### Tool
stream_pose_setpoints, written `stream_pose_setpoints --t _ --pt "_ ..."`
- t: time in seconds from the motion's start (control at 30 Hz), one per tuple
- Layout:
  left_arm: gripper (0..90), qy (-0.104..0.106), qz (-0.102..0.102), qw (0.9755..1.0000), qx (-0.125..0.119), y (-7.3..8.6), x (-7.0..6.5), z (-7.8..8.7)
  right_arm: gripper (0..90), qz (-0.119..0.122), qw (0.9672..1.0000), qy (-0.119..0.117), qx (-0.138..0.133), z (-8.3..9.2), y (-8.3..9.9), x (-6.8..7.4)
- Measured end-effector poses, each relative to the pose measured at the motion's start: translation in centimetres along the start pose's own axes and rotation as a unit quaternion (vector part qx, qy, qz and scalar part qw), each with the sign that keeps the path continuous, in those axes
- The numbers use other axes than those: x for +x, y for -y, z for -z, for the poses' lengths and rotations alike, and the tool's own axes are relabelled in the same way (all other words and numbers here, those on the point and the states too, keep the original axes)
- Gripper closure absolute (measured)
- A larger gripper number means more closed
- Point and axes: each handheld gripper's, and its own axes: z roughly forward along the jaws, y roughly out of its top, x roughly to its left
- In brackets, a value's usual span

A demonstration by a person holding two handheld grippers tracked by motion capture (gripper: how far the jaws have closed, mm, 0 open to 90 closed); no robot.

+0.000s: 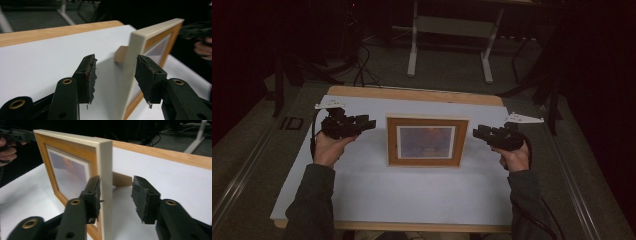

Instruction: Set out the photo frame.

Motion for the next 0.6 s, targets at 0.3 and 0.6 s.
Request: stream_pose_setpoints --t 0.3,0.6 --pt "51.7 -0.057 -0.009 0.9983 0.012 1.9 0.0 0.4 65.8 0.000 0.9995 0.028 0.017 0.3 1.2 -0.3" --pt "51.4 -0.096 -0.027 0.9947 0.022 5.0 -0.6 -0.3 67.0 0.007 0.9976 0.051 0.046 -0.4 3.3 -0.2"
